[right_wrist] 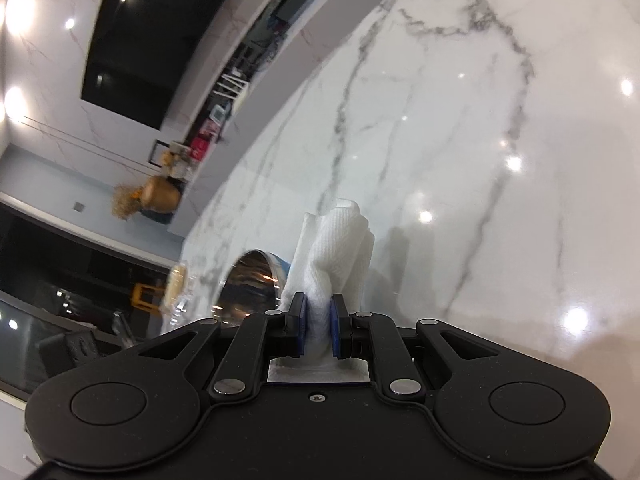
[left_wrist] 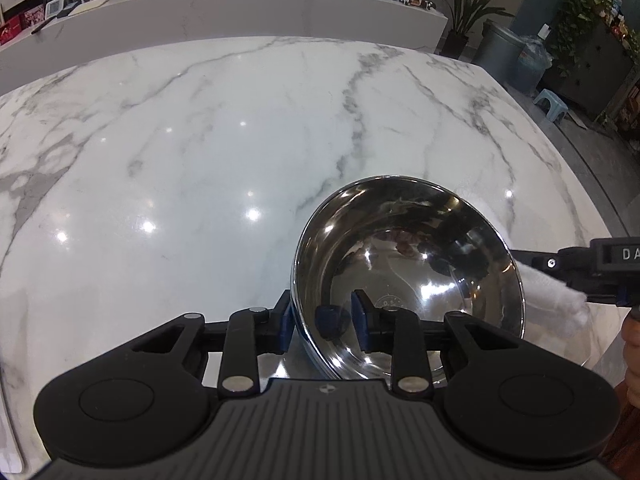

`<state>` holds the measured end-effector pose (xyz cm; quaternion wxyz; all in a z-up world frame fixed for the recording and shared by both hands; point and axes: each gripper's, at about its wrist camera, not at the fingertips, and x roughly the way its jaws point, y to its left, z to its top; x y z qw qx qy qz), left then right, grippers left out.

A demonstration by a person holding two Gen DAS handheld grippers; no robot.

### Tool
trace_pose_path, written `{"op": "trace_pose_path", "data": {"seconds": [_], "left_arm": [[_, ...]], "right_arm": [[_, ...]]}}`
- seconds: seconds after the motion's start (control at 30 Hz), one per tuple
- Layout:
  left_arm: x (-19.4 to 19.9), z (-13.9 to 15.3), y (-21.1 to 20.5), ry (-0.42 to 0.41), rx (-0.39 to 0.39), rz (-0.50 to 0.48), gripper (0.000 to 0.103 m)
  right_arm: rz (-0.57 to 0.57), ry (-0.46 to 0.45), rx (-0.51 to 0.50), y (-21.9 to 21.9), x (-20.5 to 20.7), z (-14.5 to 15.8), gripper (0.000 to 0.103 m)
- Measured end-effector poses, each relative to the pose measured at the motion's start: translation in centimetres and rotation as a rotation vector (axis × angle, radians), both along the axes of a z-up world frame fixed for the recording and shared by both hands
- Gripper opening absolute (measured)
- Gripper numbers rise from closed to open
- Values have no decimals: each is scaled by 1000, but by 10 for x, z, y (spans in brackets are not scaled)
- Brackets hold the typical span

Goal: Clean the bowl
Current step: 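Wipe the blue bowl exterior with the cloth in the right gripper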

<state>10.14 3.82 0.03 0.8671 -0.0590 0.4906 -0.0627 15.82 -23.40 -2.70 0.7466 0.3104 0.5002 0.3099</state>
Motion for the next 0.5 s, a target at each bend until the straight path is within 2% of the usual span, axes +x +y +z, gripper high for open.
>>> {"op": "trace_pose_path", "data": {"seconds": [0.33,0.5], "left_arm": [[0,-2,0,9,-4,2,27],[-1,-3,0,26,-12,8,28]], "right_arm": [[33,36,-93,14,-2,-12,11],[36,45,-101,16,-3,-14,11]]}}
